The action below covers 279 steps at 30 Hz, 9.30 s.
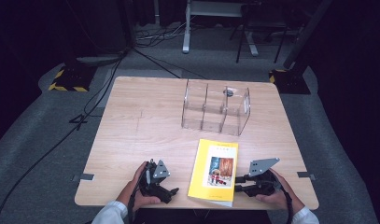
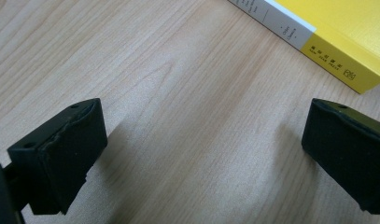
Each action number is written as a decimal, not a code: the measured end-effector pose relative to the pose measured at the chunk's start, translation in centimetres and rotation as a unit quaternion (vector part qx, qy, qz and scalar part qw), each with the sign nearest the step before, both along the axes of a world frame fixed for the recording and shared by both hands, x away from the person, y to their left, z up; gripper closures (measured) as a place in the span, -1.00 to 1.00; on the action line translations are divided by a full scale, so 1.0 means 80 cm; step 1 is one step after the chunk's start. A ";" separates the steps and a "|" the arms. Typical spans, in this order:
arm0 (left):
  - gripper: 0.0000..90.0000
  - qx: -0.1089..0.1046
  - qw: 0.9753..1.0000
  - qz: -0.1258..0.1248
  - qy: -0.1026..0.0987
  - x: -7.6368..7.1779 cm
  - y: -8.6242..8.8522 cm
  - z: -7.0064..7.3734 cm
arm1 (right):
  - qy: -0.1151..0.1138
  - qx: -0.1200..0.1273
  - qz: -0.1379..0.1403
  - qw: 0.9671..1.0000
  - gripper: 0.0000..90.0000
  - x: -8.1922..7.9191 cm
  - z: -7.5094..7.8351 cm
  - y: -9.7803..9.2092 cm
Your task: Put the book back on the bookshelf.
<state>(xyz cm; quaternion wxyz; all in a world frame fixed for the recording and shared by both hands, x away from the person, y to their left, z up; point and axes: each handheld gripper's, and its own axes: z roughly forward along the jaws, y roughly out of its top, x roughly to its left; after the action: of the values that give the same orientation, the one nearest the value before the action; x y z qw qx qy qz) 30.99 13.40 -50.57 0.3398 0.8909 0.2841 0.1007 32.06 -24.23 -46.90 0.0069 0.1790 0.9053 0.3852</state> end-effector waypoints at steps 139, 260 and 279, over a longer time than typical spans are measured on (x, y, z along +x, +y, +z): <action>0.34 -0.056 0.994 -0.048 -0.076 0.010 0.061 0.057 | -0.226 -0.030 0.060 0.972 0.72 0.055 0.017 0.071; 0.79 -0.057 0.989 0.016 -0.134 -0.029 0.012 0.087 | -0.187 0.125 -0.026 0.974 -0.40 0.044 0.022 0.131; 0.78 -0.046 0.993 -0.012 -0.111 -0.031 0.013 0.076 | -0.219 0.039 0.107 0.969 -0.03 0.038 0.026 0.169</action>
<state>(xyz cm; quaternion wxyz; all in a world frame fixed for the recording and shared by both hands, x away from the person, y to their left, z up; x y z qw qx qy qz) 28.50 14.41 -44.53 0.4113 0.8609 0.2380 0.1815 35.10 -10.69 -44.81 0.1564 -0.0076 0.8800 0.4485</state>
